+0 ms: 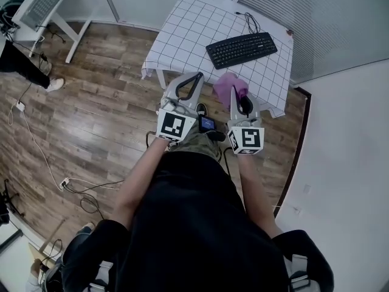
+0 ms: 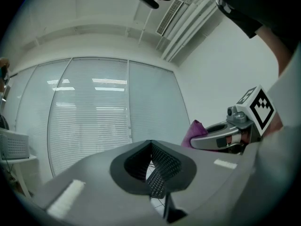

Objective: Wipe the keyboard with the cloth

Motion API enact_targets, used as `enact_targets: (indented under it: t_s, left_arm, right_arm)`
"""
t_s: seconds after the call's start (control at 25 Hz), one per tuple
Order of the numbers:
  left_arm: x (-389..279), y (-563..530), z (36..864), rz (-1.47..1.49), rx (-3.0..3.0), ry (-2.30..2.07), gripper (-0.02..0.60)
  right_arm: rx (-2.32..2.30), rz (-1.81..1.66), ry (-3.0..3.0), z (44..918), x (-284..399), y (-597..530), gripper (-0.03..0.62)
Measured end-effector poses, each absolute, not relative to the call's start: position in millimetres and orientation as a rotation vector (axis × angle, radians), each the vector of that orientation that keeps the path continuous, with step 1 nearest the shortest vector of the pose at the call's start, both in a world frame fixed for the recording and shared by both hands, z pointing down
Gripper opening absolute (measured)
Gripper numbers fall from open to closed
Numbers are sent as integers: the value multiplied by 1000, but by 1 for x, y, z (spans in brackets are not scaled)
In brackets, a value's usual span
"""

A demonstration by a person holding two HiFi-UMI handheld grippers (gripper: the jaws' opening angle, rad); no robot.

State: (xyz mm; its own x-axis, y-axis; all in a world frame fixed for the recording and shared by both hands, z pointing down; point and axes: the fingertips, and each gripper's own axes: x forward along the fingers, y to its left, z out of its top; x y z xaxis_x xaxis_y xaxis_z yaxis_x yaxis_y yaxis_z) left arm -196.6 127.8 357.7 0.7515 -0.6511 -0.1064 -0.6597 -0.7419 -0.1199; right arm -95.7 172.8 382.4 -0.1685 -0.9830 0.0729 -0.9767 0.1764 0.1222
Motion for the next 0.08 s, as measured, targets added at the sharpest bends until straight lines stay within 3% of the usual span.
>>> enact_targets:
  t_s: [0.08]
  left_arm:
    - [-195, 130, 359, 80, -2824, 1028, 2]
  right_arm:
    - [1913, -52, -2310, 386, -95, 173, 28]
